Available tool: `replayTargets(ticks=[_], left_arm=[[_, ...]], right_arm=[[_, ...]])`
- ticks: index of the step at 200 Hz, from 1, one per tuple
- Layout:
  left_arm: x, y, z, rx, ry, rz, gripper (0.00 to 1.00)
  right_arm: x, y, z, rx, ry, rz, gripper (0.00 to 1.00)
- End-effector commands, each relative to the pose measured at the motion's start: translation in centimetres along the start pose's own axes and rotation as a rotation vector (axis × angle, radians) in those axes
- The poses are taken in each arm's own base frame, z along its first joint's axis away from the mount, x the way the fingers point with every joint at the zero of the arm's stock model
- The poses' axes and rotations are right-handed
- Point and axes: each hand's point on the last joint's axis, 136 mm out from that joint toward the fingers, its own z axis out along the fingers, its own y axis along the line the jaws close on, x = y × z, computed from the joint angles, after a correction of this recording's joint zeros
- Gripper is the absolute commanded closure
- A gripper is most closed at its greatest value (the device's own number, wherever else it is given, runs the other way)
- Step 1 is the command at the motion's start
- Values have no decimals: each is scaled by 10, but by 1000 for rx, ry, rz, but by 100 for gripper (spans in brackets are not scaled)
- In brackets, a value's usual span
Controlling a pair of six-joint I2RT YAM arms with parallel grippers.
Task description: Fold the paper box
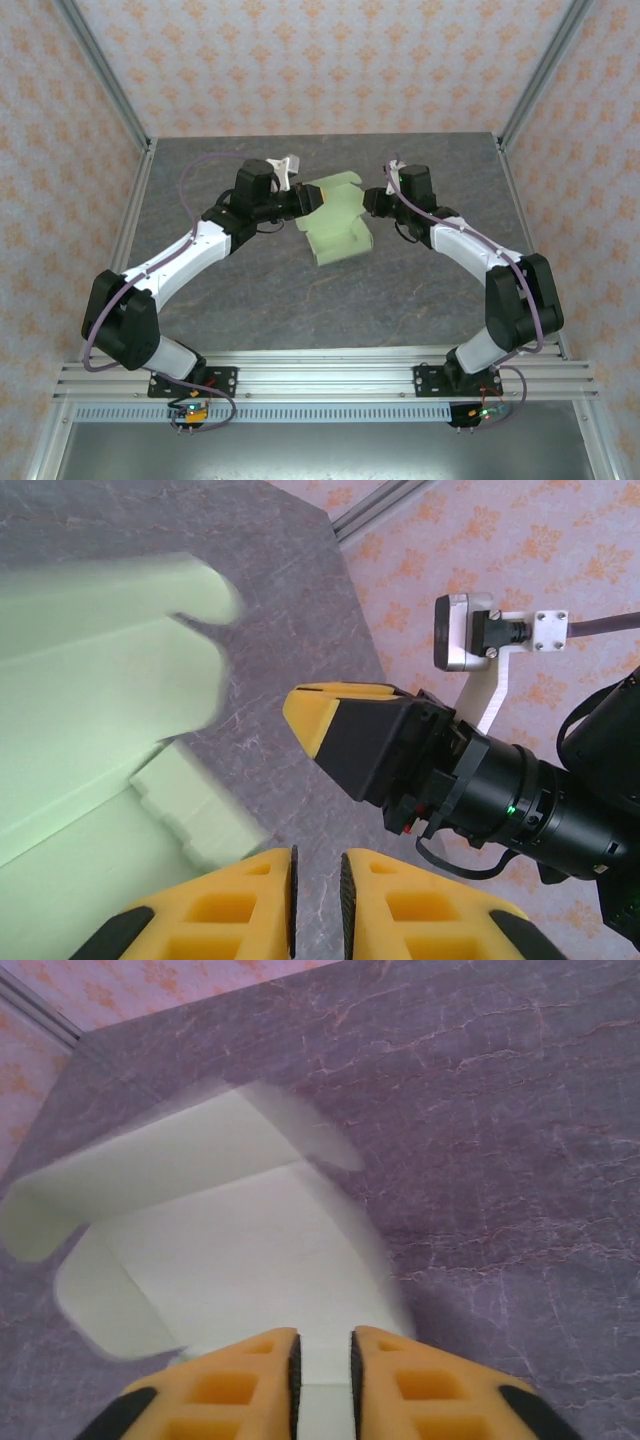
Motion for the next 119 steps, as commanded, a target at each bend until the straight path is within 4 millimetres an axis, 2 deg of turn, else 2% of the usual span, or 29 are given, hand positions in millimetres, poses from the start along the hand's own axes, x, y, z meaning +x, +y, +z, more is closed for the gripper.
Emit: replayTargets(ticks=[1, 14, 32, 43, 57, 69, 78, 84, 98, 119], left_arm=[[-7, -11, 2, 27, -27, 56, 80], [0, 5, 5, -34, -2, 73, 78], [6, 27, 5, -107, -2, 107, 69], [12, 39, 3, -151, 1, 121, 61], [22, 63, -3, -250, 13, 164, 47], [32, 82, -6, -308, 19, 167, 44], [38, 92, -6, -329, 21, 156, 42], [40, 94, -4, -327, 16, 148, 41], [39, 95, -1, -314, -4, 158, 34], [33, 90, 0, -301, -21, 214, 27]], right_arm=[[-6, -1, -4, 15, -4, -35, 84], [0, -4, 0, 22, 8, -28, 84], [11, -13, -1, 55, 22, -47, 75], [18, -11, -8, 43, 41, -85, 69], [32, -6, -15, 18, 117, -154, 62], [46, -6, -19, 14, 211, -200, 62], [53, -10, -21, 39, 279, -170, 61], [60, -12, -22, 56, 336, -143, 61], [71, -4, -23, 24, 431, -115, 62], [83, -1, -33, 43, 442, -135, 60]])
